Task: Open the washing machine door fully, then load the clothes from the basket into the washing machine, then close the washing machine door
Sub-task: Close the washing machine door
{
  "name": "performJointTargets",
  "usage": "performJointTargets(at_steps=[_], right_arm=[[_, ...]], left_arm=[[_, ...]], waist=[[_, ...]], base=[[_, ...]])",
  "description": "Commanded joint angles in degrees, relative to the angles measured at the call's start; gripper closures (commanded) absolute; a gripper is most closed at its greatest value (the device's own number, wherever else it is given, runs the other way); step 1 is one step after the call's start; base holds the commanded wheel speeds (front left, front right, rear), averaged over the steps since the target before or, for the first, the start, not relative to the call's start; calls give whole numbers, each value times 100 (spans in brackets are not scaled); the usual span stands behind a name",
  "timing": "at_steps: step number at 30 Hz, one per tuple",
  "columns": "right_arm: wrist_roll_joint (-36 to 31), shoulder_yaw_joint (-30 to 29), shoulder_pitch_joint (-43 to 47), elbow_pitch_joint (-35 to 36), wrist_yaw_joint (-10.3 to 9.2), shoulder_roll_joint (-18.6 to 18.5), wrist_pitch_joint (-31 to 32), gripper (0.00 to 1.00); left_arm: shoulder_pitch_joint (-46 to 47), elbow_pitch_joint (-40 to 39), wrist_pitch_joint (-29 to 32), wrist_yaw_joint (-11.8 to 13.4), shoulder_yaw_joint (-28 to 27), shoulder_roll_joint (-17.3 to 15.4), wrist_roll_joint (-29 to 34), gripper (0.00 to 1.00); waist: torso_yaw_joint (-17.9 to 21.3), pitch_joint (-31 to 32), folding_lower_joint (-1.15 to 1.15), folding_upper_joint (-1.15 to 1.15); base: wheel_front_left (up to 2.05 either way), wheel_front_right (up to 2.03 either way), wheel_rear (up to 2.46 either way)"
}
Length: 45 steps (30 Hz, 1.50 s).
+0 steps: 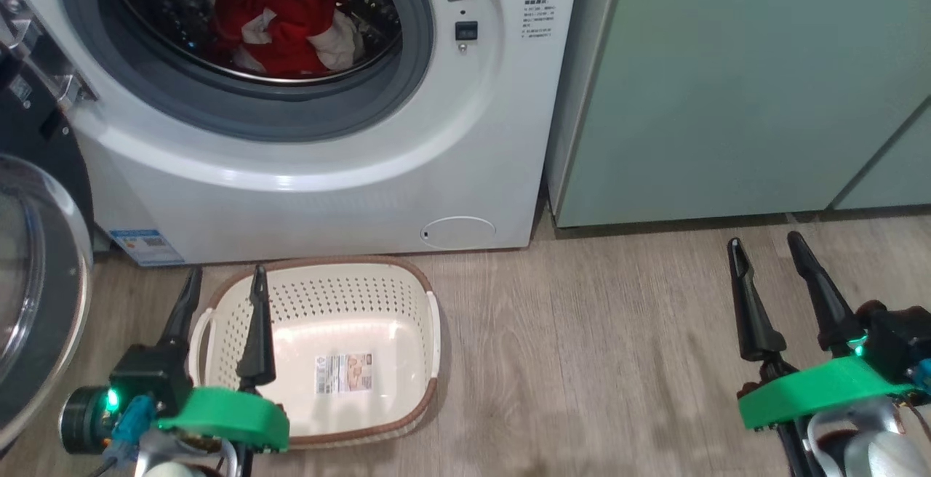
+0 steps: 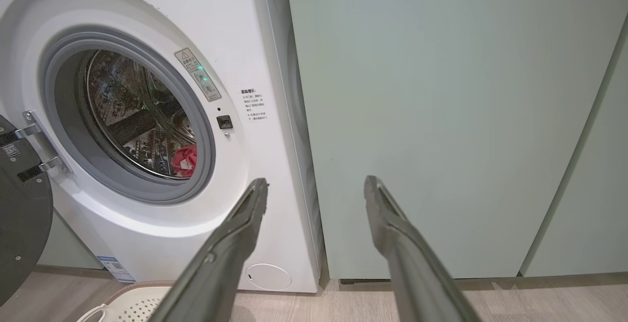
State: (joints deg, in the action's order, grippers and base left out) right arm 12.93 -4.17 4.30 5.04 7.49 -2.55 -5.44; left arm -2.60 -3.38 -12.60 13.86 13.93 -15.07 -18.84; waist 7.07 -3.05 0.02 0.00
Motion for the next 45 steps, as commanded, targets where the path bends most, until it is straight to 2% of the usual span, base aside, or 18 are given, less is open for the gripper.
performJointTargets(at_steps=[1, 17, 45], right_arm=[[38, 107, -69, 204, 0, -32, 31, 0], [41, 88, -63, 180, 0, -32, 51, 0], [70, 48, -40, 166, 0, -32, 25, 0]], left_arm=[[156, -175, -7, 33, -192, -128, -19, 0], [172, -164, -41, 27, -130, -159, -37, 0], [191, -198, 6, 87, -79, -204, -125, 0]], waist=[[-1, 3, -2, 0], [-20, 65, -2, 0], [-104, 89, -2, 0]], base=[[-150, 150, 0], [-151, 151, 0], [-2, 2, 0]])
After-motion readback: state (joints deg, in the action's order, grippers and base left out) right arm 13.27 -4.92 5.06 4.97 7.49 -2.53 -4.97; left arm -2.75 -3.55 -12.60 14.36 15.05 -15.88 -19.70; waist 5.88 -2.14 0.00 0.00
